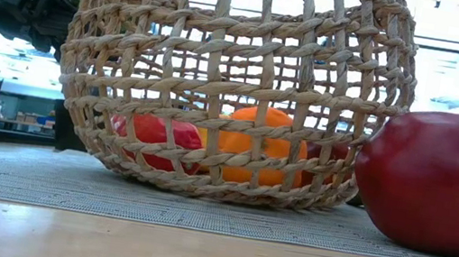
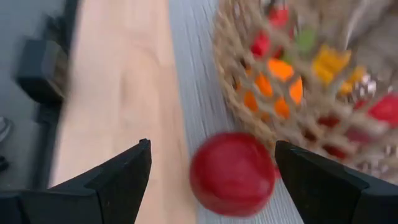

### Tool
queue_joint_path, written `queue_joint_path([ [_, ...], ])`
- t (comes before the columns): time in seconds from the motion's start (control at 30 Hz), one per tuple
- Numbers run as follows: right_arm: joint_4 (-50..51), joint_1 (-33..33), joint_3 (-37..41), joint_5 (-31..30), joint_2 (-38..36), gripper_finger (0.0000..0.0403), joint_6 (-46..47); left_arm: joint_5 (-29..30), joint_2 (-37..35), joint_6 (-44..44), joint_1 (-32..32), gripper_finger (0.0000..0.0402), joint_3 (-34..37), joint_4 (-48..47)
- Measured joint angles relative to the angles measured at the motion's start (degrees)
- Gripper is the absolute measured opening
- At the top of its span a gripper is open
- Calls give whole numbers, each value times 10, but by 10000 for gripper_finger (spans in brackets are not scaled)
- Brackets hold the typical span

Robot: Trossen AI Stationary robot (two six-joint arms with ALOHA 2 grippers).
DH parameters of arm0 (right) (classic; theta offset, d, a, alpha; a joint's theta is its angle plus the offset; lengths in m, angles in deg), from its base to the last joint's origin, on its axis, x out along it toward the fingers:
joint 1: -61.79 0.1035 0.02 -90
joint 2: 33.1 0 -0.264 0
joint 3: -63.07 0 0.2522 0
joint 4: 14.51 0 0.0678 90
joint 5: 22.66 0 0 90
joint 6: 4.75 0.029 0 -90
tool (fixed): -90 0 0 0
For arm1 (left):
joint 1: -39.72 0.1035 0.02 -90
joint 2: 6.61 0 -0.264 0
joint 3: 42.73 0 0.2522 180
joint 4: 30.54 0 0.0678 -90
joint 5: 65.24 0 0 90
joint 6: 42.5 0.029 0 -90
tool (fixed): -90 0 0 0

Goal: Build produce basket
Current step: Put the pomegranate into the basket

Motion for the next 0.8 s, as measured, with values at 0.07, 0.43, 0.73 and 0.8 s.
queue_joint_path([
  [0.07, -1, -8, 17, 13, 0, 354, 17, 0, 0, 0, 0, 382, 0, 0],
  [0.43, -37, -34, 75, 29, 0, 395, 36, 0, 0, 0, 0, 382, 0, 0],
  [0.73, -126, -35, 146, 25, 0, 397, 35, 0, 0, 0, 0, 382, 0, 0],
  [0.8, -146, -37, 163, 23, 0, 397, 35, 0, 0, 0, 0, 382, 0, 0],
])
